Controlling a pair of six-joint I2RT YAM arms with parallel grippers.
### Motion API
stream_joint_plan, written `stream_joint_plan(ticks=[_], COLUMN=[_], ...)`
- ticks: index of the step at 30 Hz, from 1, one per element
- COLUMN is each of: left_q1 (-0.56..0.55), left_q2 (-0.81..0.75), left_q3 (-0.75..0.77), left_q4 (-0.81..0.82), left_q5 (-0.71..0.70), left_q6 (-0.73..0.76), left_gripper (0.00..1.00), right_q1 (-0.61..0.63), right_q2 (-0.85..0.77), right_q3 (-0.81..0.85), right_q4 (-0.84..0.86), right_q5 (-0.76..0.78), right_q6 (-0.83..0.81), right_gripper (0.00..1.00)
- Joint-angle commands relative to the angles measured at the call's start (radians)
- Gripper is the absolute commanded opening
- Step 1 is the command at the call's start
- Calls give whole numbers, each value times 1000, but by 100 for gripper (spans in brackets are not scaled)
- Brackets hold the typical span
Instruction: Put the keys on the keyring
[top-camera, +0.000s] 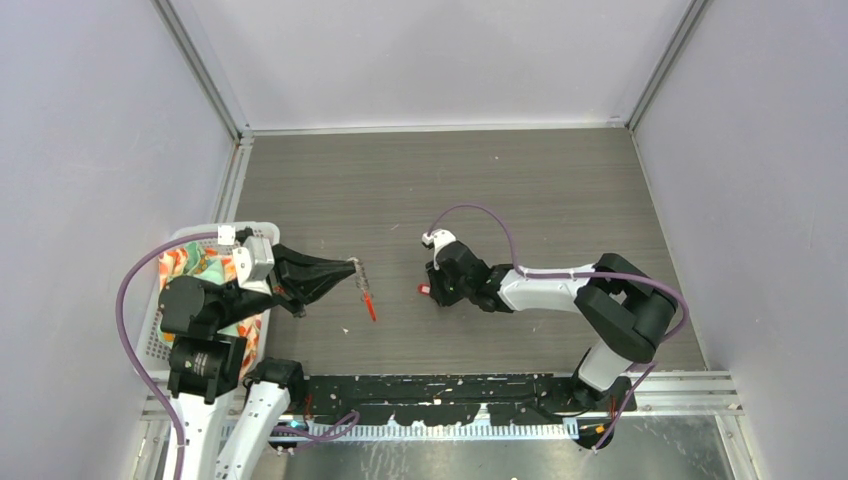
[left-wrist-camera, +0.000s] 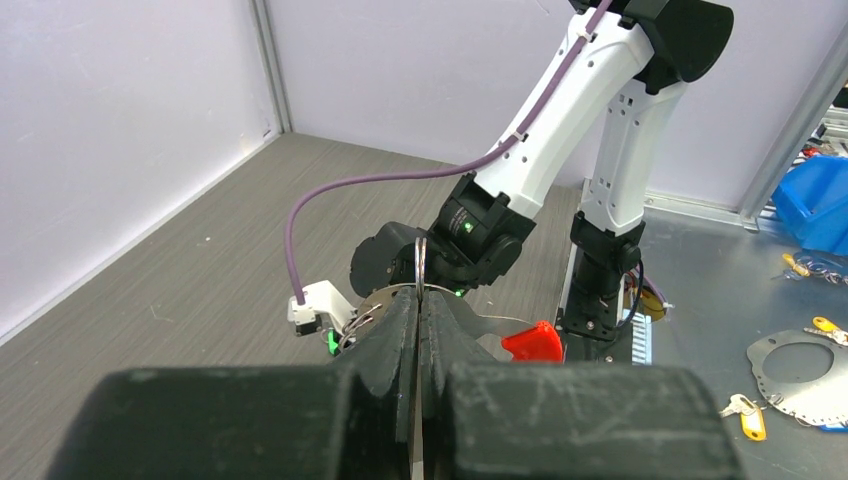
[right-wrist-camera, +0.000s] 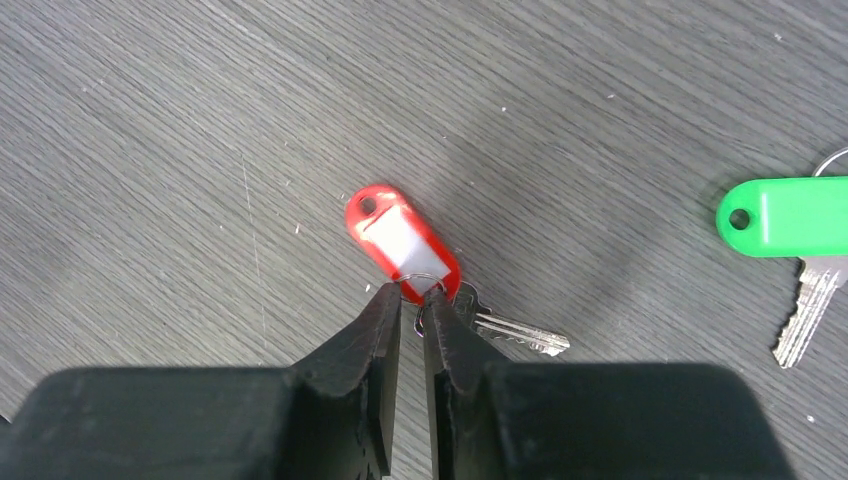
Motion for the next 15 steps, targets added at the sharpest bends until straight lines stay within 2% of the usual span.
stream_joint_plan(ticks=[1, 6, 10, 15], left_q1=[-1, -1, -1, -1], left_q2=[11, 12, 11, 9], left_q3=[38, 35, 32, 32], left_q4=[52, 57, 59, 61], left_q5=[-2, -4, -4, -7], left_q6=[-14, -15, -17, -20], left_gripper=[0, 0, 0, 0], right_q1=[4, 3, 4, 3], right_q2=[7, 10, 7, -7], right_q3=[32, 46, 54, 62], right_q4=[-6, -22, -18, 17], right_q5=[-11, -14, -31, -41], right_q6=[-11, -19, -23, -22], right_gripper=[19, 13, 1, 1])
